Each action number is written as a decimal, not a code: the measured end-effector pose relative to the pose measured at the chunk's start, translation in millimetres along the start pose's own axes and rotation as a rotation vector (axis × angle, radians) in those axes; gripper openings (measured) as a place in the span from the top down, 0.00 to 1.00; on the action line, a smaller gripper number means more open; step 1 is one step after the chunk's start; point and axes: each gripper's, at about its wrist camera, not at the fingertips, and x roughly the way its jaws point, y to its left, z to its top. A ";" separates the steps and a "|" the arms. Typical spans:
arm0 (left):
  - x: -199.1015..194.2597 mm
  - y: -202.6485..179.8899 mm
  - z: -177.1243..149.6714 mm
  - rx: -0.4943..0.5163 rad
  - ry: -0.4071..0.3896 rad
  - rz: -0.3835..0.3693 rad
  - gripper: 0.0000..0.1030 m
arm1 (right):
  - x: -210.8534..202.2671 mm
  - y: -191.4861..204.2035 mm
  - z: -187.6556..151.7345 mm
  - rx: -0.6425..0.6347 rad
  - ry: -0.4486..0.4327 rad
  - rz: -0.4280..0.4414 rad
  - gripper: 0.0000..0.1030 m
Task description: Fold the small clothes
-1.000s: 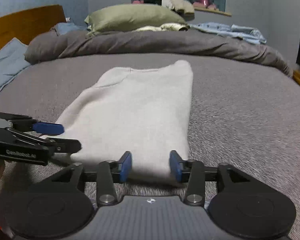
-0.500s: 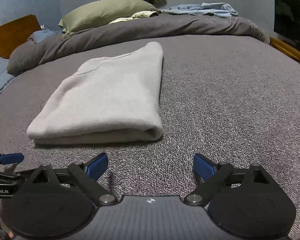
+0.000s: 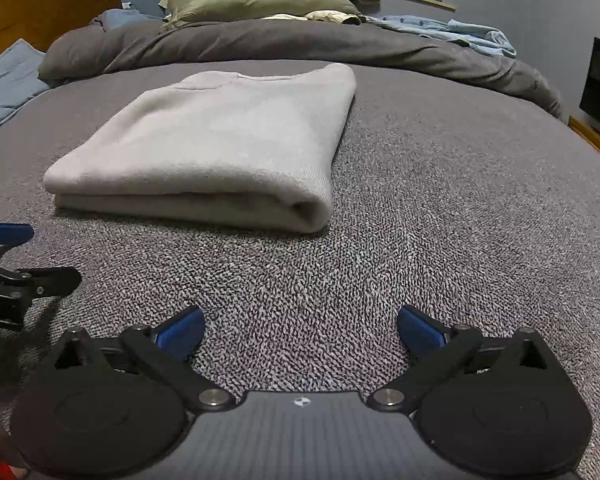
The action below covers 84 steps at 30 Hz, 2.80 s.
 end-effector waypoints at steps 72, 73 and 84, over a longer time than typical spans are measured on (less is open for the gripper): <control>0.7 -5.4 1.4 -0.013 -0.002 0.022 0.00 | -2.9 3.2 -13.3 0.029 -0.060 -0.031 0.00; 0.9 -5.4 1.4 -0.013 -0.002 0.022 0.00 | -3.6 3.4 -13.5 0.029 -0.061 -0.031 0.00; 0.9 -5.6 0.6 -0.009 -0.008 0.021 0.00 | -4.1 4.5 -14.0 0.029 -0.062 -0.032 0.00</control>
